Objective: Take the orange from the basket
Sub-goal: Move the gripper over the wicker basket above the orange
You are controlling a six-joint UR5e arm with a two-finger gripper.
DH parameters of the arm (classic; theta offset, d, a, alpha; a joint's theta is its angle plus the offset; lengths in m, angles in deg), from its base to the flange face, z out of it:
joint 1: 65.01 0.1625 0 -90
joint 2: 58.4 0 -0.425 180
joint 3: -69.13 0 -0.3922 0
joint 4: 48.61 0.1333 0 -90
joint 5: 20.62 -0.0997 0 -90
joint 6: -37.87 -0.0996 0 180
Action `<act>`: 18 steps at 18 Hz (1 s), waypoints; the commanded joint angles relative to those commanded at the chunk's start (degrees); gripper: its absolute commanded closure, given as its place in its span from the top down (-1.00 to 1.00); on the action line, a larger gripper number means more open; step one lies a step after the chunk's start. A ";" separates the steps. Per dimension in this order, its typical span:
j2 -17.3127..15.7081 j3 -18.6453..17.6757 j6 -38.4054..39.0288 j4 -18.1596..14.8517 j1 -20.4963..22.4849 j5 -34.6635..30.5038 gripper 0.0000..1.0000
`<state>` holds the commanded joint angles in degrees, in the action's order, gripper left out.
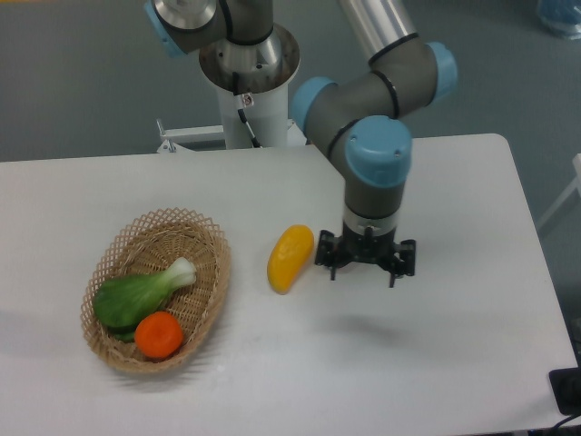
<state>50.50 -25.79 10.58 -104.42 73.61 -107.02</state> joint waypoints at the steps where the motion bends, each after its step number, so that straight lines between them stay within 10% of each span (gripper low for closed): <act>1: -0.09 0.09 4.21 0.09 -2.54 -0.26 1.00; 18: 5.09 1.32 27.54 -0.27 -21.98 0.18 1.00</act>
<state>55.59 -24.48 38.12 -104.68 51.63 -106.84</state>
